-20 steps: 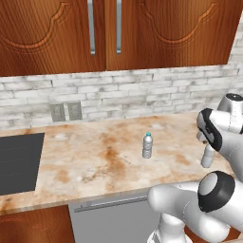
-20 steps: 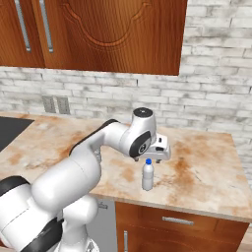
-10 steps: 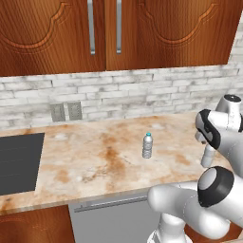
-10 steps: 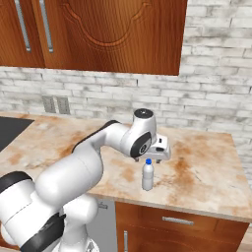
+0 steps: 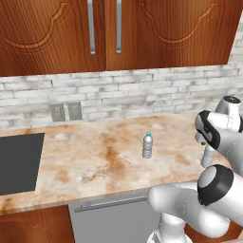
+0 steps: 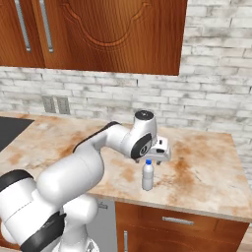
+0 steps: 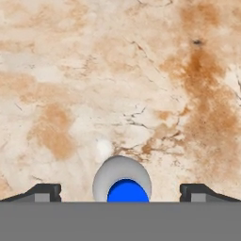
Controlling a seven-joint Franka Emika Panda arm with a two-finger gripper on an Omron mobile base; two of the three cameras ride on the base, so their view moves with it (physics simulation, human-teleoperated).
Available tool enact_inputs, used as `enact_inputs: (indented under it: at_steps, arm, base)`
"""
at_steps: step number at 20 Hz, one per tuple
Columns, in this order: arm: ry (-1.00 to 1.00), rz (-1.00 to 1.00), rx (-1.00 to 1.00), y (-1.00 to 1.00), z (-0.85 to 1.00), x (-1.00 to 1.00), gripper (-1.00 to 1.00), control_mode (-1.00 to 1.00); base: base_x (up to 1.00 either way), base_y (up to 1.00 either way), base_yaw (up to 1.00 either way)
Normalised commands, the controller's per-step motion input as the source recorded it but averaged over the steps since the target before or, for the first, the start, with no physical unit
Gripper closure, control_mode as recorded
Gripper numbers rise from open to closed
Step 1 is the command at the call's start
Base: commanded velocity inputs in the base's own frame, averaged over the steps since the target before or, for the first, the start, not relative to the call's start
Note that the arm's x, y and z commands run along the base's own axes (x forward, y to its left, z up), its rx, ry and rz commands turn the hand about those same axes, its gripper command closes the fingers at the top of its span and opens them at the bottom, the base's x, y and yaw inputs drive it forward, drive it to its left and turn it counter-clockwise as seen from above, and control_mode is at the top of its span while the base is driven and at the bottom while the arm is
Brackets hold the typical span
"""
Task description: Move the drinks to the dining counter.
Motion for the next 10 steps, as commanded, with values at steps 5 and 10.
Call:
enact_inputs:
  at_steps: [5, 10]
  arm:
    - [0.00, 0.00, 0.00, -0.01, -0.14, 0.00, -1.00, -1.00]
    - [0.00, 0.00, 0.00, -0.03, -0.14, 0.00, -1.00, -1.00]
  base:
    - [0.00, 0.00, 0.00]
    - [0.00, 0.00, 0.00]
